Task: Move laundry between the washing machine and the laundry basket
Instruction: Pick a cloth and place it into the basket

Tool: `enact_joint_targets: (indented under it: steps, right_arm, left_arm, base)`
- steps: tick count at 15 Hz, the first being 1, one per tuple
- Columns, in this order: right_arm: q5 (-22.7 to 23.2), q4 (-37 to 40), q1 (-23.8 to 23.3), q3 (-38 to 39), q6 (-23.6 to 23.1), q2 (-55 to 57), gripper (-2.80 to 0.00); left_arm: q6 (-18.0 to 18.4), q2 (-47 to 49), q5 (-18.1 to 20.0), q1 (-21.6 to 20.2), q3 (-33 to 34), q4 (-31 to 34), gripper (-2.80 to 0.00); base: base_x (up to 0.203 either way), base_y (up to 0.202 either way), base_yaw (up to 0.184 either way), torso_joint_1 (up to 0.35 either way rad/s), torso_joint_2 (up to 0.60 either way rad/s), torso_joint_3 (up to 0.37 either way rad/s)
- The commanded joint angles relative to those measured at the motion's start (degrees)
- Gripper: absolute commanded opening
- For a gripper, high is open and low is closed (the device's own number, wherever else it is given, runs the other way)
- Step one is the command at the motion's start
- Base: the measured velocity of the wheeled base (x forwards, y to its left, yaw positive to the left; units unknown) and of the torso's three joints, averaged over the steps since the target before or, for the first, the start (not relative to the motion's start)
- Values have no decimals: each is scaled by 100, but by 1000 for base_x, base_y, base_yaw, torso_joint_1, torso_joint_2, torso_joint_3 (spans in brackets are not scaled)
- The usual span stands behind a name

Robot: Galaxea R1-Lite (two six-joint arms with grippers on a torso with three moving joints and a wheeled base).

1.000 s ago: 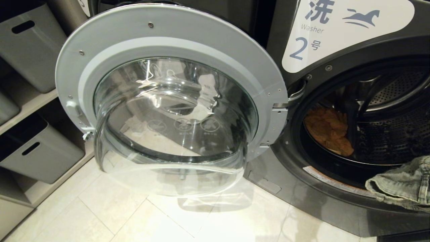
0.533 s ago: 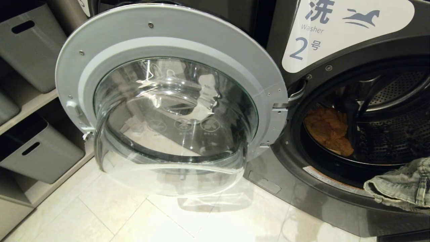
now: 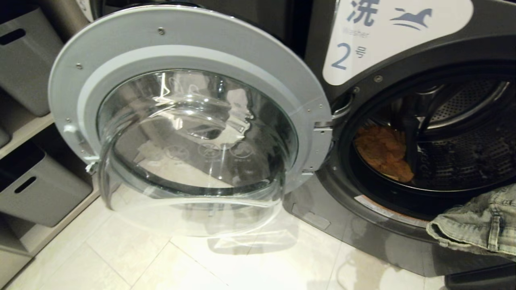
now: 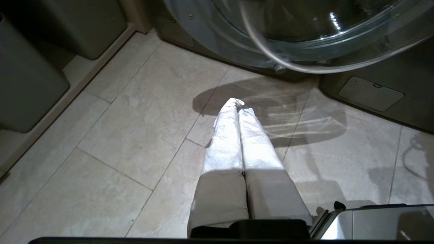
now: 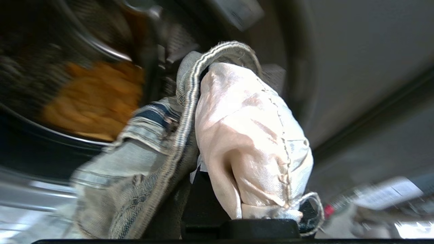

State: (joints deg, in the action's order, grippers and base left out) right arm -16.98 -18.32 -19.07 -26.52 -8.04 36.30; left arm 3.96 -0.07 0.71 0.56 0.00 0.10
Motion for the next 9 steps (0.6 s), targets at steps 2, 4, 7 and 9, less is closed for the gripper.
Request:
enact_joint_targets:
  steps: [2, 4, 7, 9]
  right_arm:
    - [-8, -13, -1, 50, -14, 35, -280]
    - [46, -13, -1, 51, -48, 35, -280]
    - [46, -22, -1, 77, -102, 35, -280]
    - [46, -78, -1, 77, -107, 35, -280]
  left_arm:
    - [-1, -10, 0, -3, 0, -1, -280]
    - [6, -7, 0, -3, 0, -1, -280]
    - [8, -10, 0, -3, 0, -1, -280]
    - [1, -2, 0, -3, 0, -1, -280]
  base:
    - [2, 5, -170, 6, -1, 4]
    - [3, 6, -176, 3, 2, 2]
    - [2, 7, -177, 5, 2, 2]
    - [1, 7, -173, 3, 7, 2]
